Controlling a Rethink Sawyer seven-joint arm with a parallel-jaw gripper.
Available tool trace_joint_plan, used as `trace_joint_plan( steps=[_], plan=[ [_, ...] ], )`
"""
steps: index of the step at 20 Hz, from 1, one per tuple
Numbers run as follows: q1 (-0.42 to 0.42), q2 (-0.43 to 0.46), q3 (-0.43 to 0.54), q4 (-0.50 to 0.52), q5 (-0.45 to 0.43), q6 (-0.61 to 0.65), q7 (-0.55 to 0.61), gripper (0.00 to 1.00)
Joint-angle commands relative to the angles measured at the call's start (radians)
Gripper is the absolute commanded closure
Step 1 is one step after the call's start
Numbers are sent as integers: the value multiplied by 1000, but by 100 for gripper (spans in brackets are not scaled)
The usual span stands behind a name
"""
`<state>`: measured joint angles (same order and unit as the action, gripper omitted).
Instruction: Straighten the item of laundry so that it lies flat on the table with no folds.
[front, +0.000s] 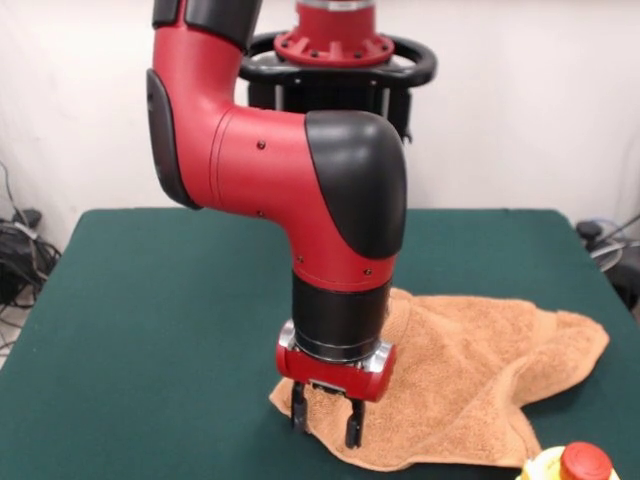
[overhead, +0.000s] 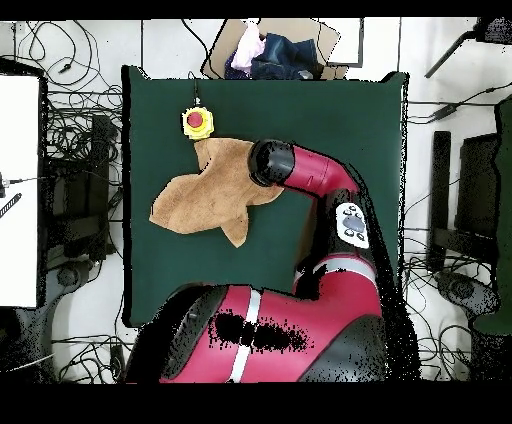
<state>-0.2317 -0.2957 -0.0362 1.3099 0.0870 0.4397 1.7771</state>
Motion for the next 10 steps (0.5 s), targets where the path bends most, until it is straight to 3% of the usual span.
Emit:
trace_joint_plan(
  steps=[1,10],
  plan=[
    [5,49,85,90,-49,-82,82,0],
    [-14,60,99,86,-69,-96,71,0]
  ],
)
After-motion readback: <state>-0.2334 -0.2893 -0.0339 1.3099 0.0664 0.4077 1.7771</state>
